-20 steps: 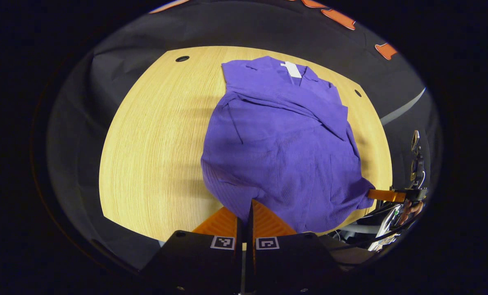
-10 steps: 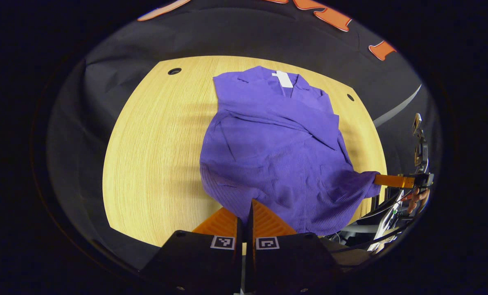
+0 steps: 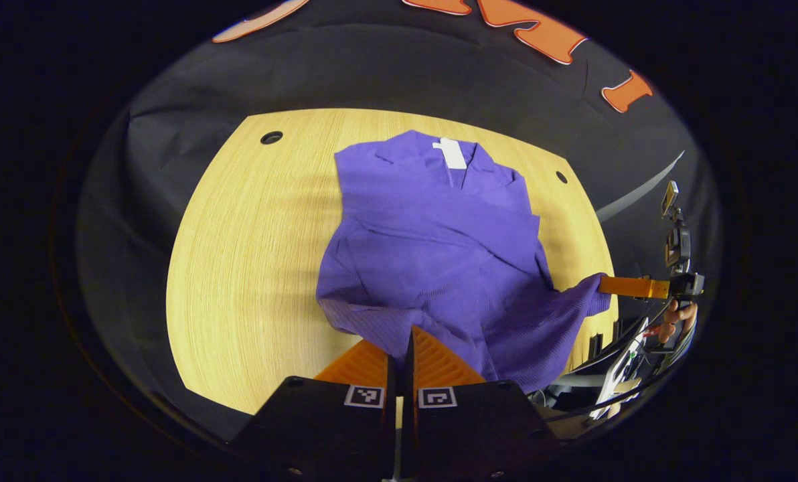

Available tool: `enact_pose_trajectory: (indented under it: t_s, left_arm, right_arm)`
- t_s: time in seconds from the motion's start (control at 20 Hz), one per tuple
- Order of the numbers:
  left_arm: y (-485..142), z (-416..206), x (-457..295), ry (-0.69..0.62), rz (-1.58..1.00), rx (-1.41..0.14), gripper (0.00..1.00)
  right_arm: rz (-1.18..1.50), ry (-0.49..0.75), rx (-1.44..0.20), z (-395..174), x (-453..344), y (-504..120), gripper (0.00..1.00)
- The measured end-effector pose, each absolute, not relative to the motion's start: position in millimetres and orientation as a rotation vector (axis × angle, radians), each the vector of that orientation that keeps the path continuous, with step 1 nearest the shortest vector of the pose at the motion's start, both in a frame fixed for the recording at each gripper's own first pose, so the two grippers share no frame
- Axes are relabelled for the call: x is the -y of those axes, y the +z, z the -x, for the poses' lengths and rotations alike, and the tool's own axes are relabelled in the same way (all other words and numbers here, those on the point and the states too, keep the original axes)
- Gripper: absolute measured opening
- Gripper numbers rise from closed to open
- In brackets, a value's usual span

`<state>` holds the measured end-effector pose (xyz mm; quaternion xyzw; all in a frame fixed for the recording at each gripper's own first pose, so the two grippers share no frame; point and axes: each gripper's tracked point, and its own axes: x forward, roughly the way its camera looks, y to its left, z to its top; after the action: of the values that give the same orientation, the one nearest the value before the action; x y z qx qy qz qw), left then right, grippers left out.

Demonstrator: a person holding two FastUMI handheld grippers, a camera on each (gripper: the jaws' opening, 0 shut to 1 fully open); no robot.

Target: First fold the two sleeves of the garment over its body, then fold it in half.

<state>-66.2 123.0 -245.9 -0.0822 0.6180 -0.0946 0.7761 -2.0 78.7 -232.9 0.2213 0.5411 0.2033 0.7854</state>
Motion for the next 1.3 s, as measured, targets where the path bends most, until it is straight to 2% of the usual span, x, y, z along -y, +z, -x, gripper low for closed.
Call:
enact_pose_trajectory:
  t_s: [0.7,0.8,1.0,1.25,1.3]
  left_arm:
    - [-237.5,-86.1,-122.2,-0.184,0.131,-1.284,0.05]
    - [-241.5,-108.3,-123.7,-0.177,0.112,-1.291,0.07]
    - [-257.4,-152.7,-122.6,-0.166,0.040,-1.312,0.05]
    - [-290.8,-214.1,-146.1,-0.014,-0.058,-1.255,0.05]
    - [-294.9,-224.4,-153.4,0.012,-0.077,-1.223,0.10]
  right_arm:
    - [-0.525,0.441,-1.106,-136.3,-85.1,-204.6,0.02]
    - [-0.519,0.439,-1.108,-157.3,-84.3,-206.2,0.02]
    - [-0.534,0.435,-1.120,-200.3,-89.4,-207.4,0.02]
    - [-0.644,0.329,-1.086,-265.3,-93.0,-206.3,0.02]
    - [-0.688,0.327,-1.075,-273.7,-95.0,-202.2,0.03]
